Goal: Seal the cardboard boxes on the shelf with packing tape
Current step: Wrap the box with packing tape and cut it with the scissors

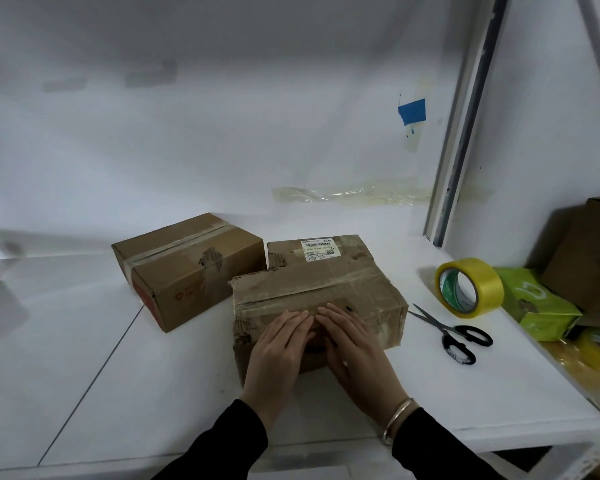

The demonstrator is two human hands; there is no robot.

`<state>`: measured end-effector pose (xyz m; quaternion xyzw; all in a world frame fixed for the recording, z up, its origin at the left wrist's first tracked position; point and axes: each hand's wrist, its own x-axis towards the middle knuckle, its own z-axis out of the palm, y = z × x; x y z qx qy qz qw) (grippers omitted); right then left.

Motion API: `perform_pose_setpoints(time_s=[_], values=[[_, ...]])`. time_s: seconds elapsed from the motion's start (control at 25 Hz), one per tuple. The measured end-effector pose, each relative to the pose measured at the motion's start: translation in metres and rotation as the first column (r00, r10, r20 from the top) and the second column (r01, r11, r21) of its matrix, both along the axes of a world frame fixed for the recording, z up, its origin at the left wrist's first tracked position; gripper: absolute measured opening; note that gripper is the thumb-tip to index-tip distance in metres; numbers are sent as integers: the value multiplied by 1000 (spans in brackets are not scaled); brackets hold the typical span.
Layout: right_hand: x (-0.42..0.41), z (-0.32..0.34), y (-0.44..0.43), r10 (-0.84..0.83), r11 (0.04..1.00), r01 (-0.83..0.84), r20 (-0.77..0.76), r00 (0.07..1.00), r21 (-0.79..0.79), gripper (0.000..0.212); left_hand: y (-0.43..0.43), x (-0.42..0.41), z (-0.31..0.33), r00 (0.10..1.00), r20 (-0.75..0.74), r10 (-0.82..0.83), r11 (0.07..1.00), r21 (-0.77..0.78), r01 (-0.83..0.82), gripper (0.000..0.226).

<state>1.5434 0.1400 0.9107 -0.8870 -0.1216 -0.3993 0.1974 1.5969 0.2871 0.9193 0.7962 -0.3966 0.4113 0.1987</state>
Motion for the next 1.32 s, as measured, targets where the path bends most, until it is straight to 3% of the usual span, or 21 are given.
perform_pose_setpoints(time_s=[0.24, 0.44, 0.6, 0.72, 0.8, 0.88, 0.96, 1.04, 1.12, 1.2, 1.32], values=[[-2, 15, -2, 42, 990, -50, -62, 997, -130, 48, 3, -10, 11, 997, -72, -9, 1000, -8, 9, 44], [4, 10, 1, -10, 999, 6, -99, 995, -37, 45, 1, -10, 12, 992, -117, 53, 998, 26, -50, 39], [5, 17, 0, 0, 994, -13, -126, 992, -107, 46, 0, -10, 17, 979, -197, 47, 999, 35, -41, 44], [-3, 42, -33, 64, 998, -62, -167, 984, 13, 43, 7, -10, 21, 981, -192, 37, 996, 88, -20, 47], [-8, 59, -86, -124, 977, 142, -116, 985, 158, 45, 17, -10, 21, 982, -187, 19, 996, 93, -2, 52], [-14, 74, -145, -465, 847, 466, -69, 883, 257, 60, 27, -12, 22, 980, -200, -7, 999, 35, 15, 54], [-15, 85, -186, -634, 634, 723, -350, 690, 275, 91, 30, -14, 23, 976, -216, -43, 999, -25, 38, 52], [-10, 84, -204, -575, 533, 824, -633, 519, 191, 108, 30, -17, 27, 974, -215, -74, 997, -44, 66, 49], [2, 78, -215, -414, 534, 806, -753, 512, 254, 99, 31, -16, 29, 973, -214, -83, 996, -45, 75, 47], [11, 75, -221, -340, 550, 795, -801, 493, 256, 77, 37, -14, 31, 968, -241, -72, 997, -57, 60, 47], [20, 83, -225, -283, 437, 764, -734, 617, 474, 27, 50, -10, 32, 960, -277, -51, 993, -118, 18, 48]])
